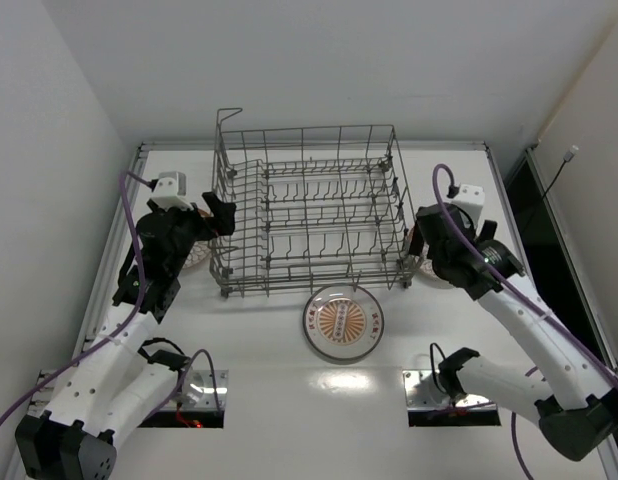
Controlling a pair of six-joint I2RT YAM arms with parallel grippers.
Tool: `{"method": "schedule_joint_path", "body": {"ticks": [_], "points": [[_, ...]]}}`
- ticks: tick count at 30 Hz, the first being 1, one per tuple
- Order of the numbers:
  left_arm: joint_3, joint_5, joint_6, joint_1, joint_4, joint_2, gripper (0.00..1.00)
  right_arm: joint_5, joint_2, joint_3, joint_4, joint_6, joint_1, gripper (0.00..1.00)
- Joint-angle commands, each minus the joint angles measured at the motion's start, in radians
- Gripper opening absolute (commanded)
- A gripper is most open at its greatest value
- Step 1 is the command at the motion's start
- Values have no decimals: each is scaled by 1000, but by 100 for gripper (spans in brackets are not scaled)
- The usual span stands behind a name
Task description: Load the plates into the dish rack
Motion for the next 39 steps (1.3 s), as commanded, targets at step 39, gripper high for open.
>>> {"method": "schedule_joint_path", "body": {"ticks": [39], "points": [[14, -1, 2, -4, 20, 21, 100, -1039, 195, -613, 767, 398, -1048, 99]]}}
